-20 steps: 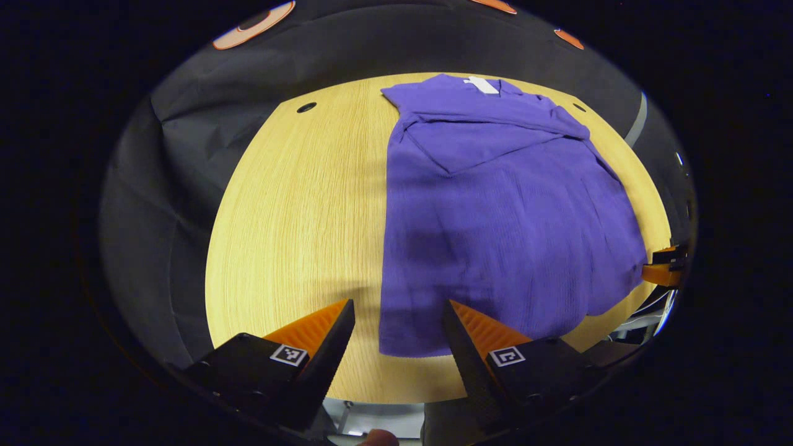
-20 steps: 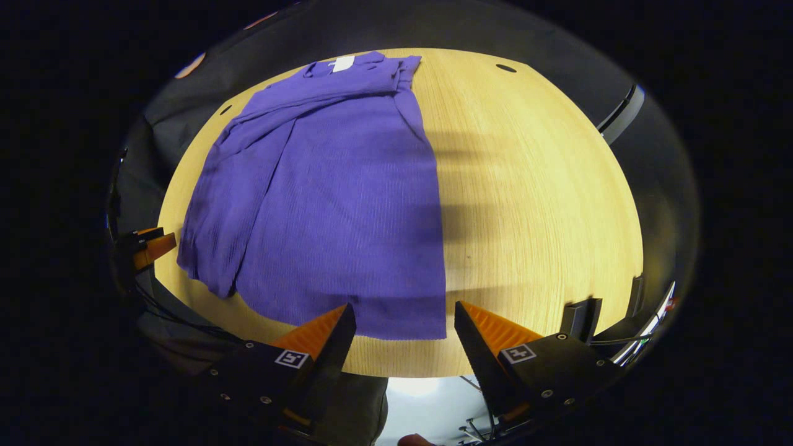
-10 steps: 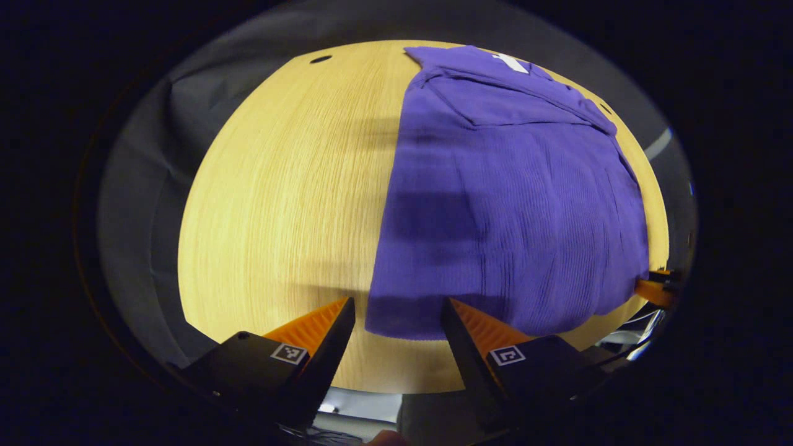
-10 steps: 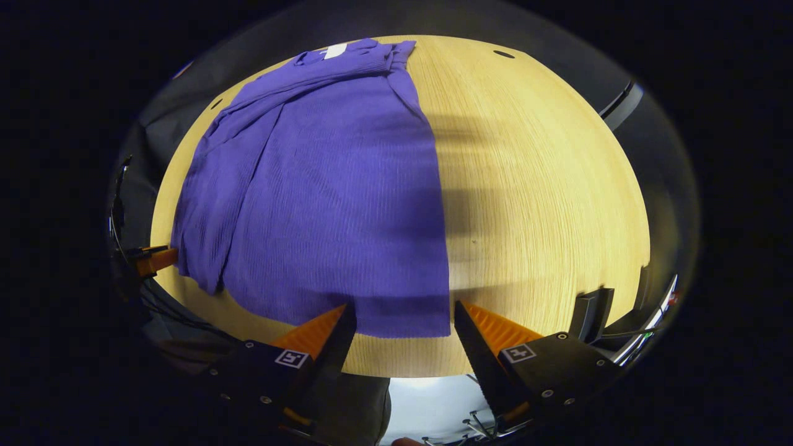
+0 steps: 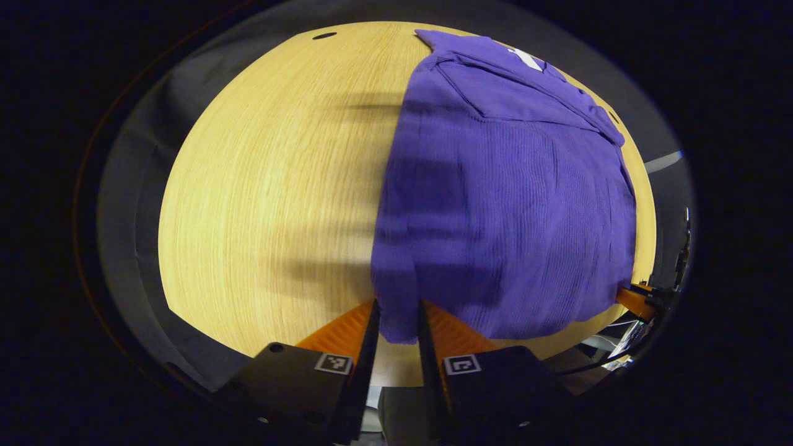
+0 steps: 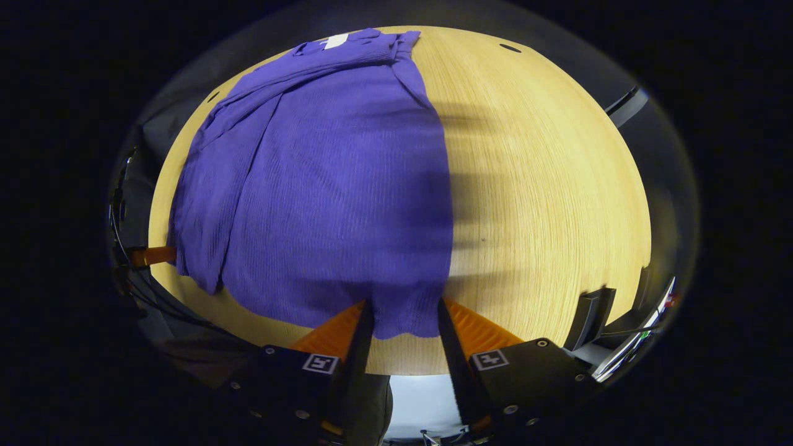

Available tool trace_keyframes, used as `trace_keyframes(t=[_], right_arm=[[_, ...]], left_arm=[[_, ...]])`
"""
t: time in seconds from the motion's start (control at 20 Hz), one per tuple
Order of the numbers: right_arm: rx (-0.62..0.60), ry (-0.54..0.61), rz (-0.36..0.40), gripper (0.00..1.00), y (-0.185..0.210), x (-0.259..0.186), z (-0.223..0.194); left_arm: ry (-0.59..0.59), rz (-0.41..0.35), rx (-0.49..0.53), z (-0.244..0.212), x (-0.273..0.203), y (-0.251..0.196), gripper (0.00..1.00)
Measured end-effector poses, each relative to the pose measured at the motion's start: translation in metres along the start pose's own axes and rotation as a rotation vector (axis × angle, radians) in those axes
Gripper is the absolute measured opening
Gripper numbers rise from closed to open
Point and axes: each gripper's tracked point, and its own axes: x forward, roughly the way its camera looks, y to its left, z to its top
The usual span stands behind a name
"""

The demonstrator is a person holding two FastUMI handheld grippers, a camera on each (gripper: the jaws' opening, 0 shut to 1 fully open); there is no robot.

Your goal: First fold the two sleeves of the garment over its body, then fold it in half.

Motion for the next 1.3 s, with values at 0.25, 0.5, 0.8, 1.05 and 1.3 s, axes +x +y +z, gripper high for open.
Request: trace_keyframes(t=[0.25, 0.5, 0.8, 1.05, 1.3], right_arm=[[0.048, -0.004, 0.041, 0.24, 0.009, 0.000, 0.000], [0.203, -0.003, 0.129, 0.08, 0.015, -0.002, 0.009], [0.227, -0.042, 0.191, 0.06, 0.021, -0.021, 0.029], [0.222, -0.083, 0.242, 0.07, 0.027, -0.045, 0.057], [0.201, -0.138, 0.268, 0.06, 0.027, -0.064, 0.094]], left_arm=[[0.020, -0.016, 0.017, 0.001, -0.001, -0.005, 0.15], [0.040, -0.072, 0.011, -0.002, -0.002, -0.011, 0.05], [0.035, -0.143, -0.014, 0.006, -0.018, -0.012, 0.03], [-0.010, -0.201, -0.010, 0.033, -0.042, -0.023, 0.03], [-0.075, -0.221, 0.033, 0.068, -0.070, -0.035, 0.03]])
